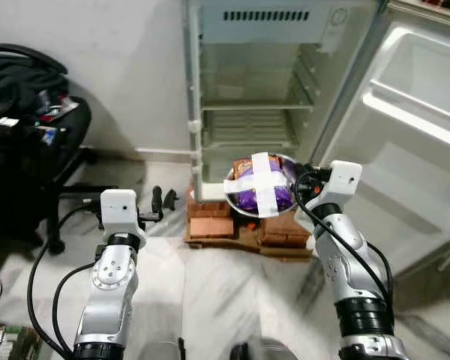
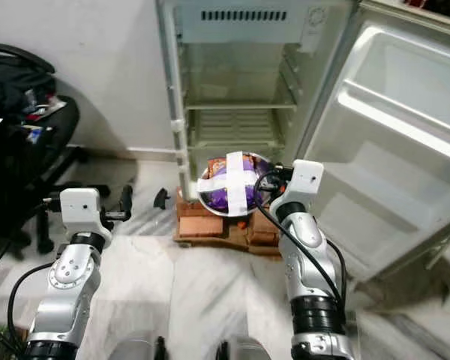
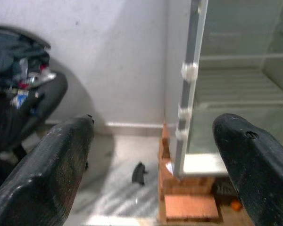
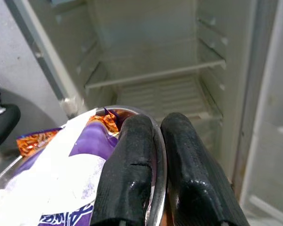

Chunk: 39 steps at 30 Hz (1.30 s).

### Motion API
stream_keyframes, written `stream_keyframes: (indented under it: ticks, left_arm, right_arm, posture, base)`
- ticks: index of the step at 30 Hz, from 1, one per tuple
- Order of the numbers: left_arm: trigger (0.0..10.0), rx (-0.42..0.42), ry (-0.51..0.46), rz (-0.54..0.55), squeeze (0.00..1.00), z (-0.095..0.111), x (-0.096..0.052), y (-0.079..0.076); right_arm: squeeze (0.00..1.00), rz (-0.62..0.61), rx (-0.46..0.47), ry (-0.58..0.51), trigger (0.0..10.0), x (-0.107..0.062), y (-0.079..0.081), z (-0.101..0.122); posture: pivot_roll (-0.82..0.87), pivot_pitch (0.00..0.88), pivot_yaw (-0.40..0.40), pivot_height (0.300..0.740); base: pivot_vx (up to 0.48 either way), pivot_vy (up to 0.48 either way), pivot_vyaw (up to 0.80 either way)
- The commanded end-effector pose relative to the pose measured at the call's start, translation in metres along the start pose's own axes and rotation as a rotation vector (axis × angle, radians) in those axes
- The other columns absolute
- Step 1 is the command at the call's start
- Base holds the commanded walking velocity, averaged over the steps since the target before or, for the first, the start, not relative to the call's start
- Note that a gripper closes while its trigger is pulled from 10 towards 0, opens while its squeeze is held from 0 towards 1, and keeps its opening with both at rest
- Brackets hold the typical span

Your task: Restocking fridge

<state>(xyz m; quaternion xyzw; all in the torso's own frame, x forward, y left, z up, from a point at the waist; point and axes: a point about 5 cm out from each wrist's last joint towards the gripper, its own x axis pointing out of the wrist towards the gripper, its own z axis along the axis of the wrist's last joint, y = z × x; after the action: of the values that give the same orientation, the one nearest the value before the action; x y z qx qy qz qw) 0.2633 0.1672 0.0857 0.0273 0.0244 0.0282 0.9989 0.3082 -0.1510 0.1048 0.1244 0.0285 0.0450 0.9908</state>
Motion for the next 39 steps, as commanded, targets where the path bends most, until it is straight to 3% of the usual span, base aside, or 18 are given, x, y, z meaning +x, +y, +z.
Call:
stream_keyframes:
  ticks: [1, 9, 21, 32, 39]
  left_arm:
    - [10.0, 0.016, 0.001, 0.031, 0.0, 0.001, -0.0006, 0.0094]
    - [10.0, 0.018, -0.002, 0.028, 0.0, 0.0018, -0.0008, 0.0094]
    - [10.0, 0.018, 0.002, 0.018, 0.0, 0.0011, -0.001, 0.0072]
    - [10.0, 0.02, 0.001, 0.011, 0.0, 0.001, -0.0009, 0.0051]
    - [10.0, 0.019, -0.003, 0.008, 0.0, 0.0019, -0.0009, 0.0044]
  right_arm:
    - [0.0, 0.033, 0.008, -0.023, 10.0, 0.0034, 0.0114, 0.0043]
    - [0.0, 0.026, 0.007, -0.028, 10.0, 0.0041, 0.0116, 0.0054]
    - [0.0, 0.014, 0.004, -0.033, 10.0, 0.0043, 0.0101, 0.0056]
    - [0.0, -0.012, -0.007, -0.047, 10.0, 0.0065, 0.0053, 0.0088]
    - [0.0, -0.026, -0.014, -0.052, 10.0, 0.0069, 0.003, 0.0093]
  posture:
    - [0.08, 0.12, -0.04, 0.74]
    - [0.08, 0.122, -0.036, 0.74]
    - [0.08, 0.117, -0.039, 0.74]
    - [0.08, 0.118, -0.038, 0.74]
    - [0.08, 0.12, -0.037, 0.74]
  base:
    - [0.405, 0.0, 0.0]
    - [0.404, 0.0, 0.0]
    - [0.395, 0.272, 0.0]
    - [0.401, 0.0, 0.0]
    - [0.0, 0.0, 0.0]
